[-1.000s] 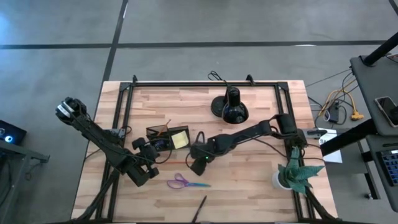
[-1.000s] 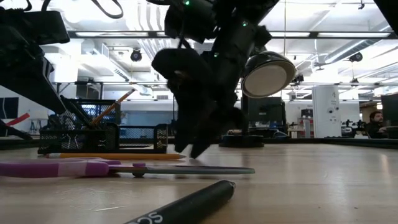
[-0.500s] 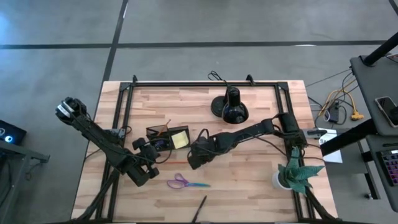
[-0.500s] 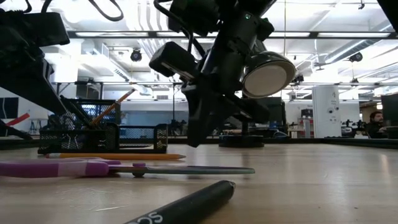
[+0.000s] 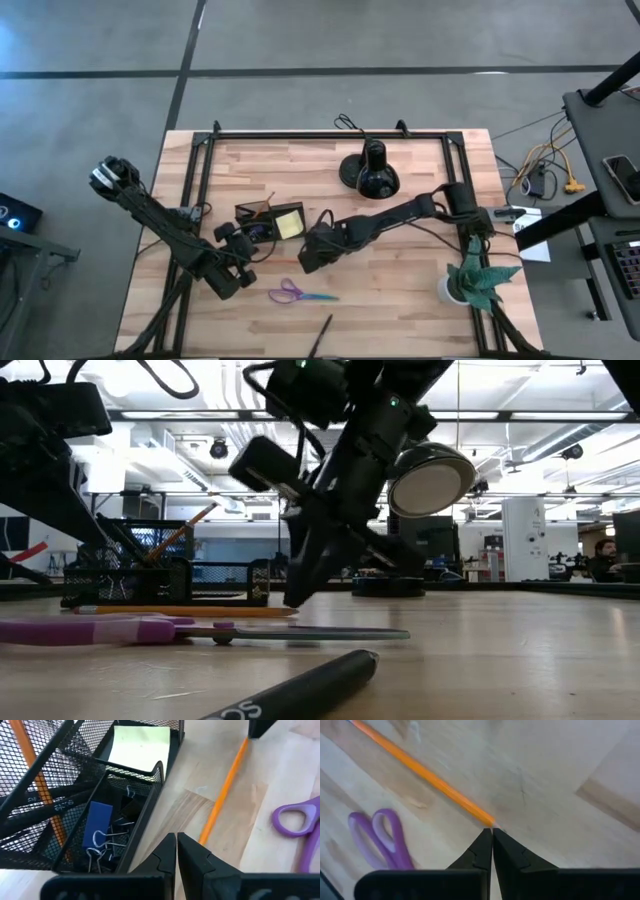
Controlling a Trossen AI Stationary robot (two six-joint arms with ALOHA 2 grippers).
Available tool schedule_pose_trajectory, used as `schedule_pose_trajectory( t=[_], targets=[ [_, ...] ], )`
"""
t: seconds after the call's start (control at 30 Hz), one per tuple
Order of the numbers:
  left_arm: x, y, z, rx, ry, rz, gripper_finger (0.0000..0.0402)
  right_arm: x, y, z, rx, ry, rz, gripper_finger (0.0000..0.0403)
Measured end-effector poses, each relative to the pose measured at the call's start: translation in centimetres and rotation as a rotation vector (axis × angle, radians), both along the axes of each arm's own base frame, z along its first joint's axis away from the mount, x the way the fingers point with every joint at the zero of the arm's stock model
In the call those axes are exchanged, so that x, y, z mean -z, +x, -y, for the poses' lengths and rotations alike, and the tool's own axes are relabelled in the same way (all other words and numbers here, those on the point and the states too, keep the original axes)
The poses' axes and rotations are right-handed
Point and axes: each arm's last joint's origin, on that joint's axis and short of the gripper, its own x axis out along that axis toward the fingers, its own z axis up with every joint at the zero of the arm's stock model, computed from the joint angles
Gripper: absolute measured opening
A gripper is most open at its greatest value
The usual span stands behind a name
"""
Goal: Pick and place office supplies into organizer
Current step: Put the yellow pencil into the black desk organizer
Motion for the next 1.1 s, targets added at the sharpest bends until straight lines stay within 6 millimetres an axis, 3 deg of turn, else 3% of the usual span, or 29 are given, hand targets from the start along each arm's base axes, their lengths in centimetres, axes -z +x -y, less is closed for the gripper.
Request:
schedule_pose_trajectory(
  t=[0.43,0.6,0.7,0.8,0.9,1.1],
  targets=[
    [0.0,0.0,0.0,-0.001,-0.006,0.006,0.0,0.6,0.3,0.2,-0.026,-0.009,0.011,0.0008],
    [0.7,0.5,0.5,-0.001,-0.077,0.084,0.0,0.6,0.3,0.2,-0.049,-0.022,0.012,0.0008],
    [2.1,0.7,0.7,0.007,-0.14,0.122,0.0,0.0,0.1,0.3,-0.09,-0.059,0.023,0.0008],
    [3.3,1.0,0.9,0.006,-0.187,0.173,0.0,-2.4,-0.1,0.6,-0.121,-0.149,0.067,0.0009],
    [4.2,1.4,0.7,-0.021,-0.179,0.185,0.0,-3.9,-0.6,2.2,-0.088,-0.151,0.055,0.0009],
    [4.8,3.1,0.4,-0.067,-0.197,0.258,0.0,-2.9,-0.7,5.2,-0.058,-0.139,0.003,0.0009]
  ],
)
